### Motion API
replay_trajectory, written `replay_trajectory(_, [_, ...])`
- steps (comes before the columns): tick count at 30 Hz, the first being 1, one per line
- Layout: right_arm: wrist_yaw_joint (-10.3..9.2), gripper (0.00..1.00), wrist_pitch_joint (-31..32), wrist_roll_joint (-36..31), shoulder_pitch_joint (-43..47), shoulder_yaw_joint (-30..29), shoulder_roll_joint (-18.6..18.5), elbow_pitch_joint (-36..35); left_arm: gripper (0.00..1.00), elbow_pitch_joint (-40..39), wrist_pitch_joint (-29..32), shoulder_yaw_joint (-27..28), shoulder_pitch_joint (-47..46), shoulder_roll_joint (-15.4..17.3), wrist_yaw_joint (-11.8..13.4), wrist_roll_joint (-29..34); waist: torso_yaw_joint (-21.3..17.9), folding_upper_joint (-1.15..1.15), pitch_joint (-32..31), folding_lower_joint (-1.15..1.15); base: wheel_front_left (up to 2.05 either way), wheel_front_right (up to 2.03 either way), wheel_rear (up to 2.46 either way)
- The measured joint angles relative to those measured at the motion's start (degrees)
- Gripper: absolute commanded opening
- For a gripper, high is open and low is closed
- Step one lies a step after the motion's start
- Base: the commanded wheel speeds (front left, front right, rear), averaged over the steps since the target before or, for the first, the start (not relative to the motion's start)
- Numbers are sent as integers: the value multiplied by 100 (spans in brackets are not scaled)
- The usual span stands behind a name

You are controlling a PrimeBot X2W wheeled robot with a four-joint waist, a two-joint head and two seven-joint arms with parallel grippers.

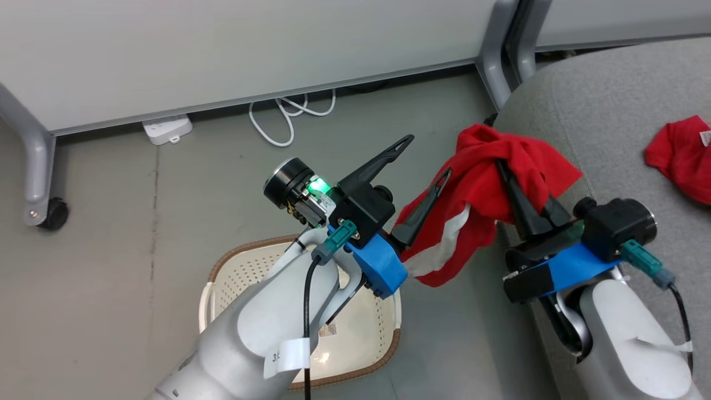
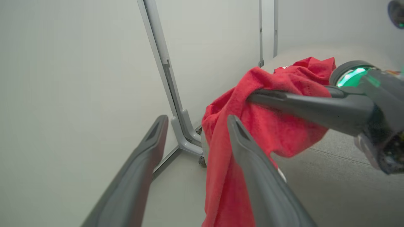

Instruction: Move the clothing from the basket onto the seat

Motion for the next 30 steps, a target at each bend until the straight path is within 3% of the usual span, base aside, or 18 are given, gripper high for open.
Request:
replay_trajectory(22, [0, 0, 0, -162, 125, -1362, 130, -426, 100, 242, 0, -533, -197, -24, -100, 79, -1407, 0, 750, 0, 0, 0, 0])
replay_trajectory(30, [0, 0, 0, -174, 372, -1588, 211, -453, 100, 268, 0, -731, -219, -30, -125, 58, -1703, 0, 875, 0, 0, 0, 0])
